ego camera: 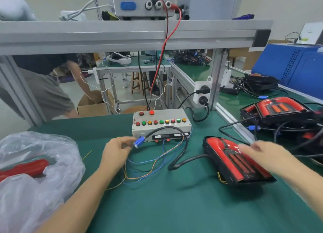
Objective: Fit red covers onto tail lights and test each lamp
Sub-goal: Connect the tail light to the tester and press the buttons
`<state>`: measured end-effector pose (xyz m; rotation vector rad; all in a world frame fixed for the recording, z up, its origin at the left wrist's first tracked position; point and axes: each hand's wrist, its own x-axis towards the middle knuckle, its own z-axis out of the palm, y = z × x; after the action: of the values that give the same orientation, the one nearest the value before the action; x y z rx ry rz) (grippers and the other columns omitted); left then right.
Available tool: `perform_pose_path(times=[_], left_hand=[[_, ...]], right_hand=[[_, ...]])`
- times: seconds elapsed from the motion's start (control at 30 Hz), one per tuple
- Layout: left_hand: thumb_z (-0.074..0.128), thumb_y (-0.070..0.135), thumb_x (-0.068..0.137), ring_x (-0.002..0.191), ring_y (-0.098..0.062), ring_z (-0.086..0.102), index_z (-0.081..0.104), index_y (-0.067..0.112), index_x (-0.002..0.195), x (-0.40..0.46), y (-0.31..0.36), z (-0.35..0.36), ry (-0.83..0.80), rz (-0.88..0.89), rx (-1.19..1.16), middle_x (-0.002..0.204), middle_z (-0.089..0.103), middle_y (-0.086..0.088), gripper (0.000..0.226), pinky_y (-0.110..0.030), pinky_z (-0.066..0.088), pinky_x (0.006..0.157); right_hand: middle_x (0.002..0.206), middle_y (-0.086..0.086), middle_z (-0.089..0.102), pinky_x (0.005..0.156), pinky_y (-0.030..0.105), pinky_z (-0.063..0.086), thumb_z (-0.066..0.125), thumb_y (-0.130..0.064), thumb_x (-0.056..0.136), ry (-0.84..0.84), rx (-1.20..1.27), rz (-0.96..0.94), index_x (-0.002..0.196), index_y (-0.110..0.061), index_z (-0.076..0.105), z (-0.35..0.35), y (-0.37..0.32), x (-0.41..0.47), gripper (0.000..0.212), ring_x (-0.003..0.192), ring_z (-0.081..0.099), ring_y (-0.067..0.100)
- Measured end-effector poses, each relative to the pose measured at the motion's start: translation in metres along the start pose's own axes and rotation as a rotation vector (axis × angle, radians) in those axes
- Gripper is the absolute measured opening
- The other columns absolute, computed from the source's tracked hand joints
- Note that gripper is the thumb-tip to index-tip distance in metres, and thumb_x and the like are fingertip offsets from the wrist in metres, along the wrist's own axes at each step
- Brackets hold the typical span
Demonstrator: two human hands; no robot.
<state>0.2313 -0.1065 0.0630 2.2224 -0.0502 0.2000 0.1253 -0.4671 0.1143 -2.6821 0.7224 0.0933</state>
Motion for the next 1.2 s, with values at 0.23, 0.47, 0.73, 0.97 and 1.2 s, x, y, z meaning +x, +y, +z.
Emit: perform_pose_path(times=[0.23,0.47,0.73,0.97,1.2], left_hand=[[0.05,0.009,0.09,0.096,-0.023,0.06,0.069,0.035,0.111,-0.002,-0.003,0.004,-0.051,0.07,0.453,0.098,0.065,0.004,0.039,-0.032,0.048,0.078],[0.05,0.033,0.092,0.096,-0.02,0.058,0.065,0.037,0.115,-0.004,0.008,0.006,-0.137,0.097,0.621,0.093,0.054,0.008,0.027,-0.027,0.043,0.071],[0.051,0.02,0.091,0.112,-0.025,0.048,0.058,0.018,0.128,0.002,0.029,0.012,0.073,0.255,0.646,0.124,0.055,-0.002,0.038,-0.036,0.041,0.089],[0.049,0.013,0.087,0.118,-0.028,0.042,0.036,0.014,0.143,0.021,0.041,0.018,-0.002,0.198,0.787,0.137,0.041,-0.007,0.057,-0.037,0.038,0.094],[0.049,0.009,0.085,0.117,-0.029,0.042,0.037,0.014,0.142,0.028,0.039,0.019,-0.004,0.166,0.751,0.133,0.044,-0.009,0.059,-0.038,0.038,0.094]], right_hand=[[0.088,0.006,0.076,0.083,0.035,0.055,0.071,-0.066,0.067,-0.269,0.467,0.085,0.088,-0.01,0.076,0.012,0.021,-0.009,0.06,0.088,0.069,0.024],[0.1,0.017,0.074,0.075,0.037,0.059,0.073,-0.025,0.066,-0.426,1.357,0.106,0.104,-0.004,0.072,0.025,0.017,-0.007,0.044,0.075,0.074,0.024],[0.113,0.005,0.073,0.069,0.033,0.061,0.052,-0.051,0.082,-0.185,1.692,-0.064,0.125,-0.021,0.06,0.057,-0.009,0.004,0.052,0.096,0.072,0.017],[0.11,0.005,0.074,0.067,0.026,0.059,0.045,-0.066,0.08,-0.232,1.541,-0.08,0.115,-0.019,0.068,0.071,-0.015,0.007,0.063,0.1,0.071,0.019],[0.106,0.005,0.075,0.068,0.026,0.057,0.044,-0.066,0.082,-0.253,1.491,-0.065,0.098,-0.024,0.078,0.069,-0.013,0.008,0.056,0.096,0.072,0.017]])
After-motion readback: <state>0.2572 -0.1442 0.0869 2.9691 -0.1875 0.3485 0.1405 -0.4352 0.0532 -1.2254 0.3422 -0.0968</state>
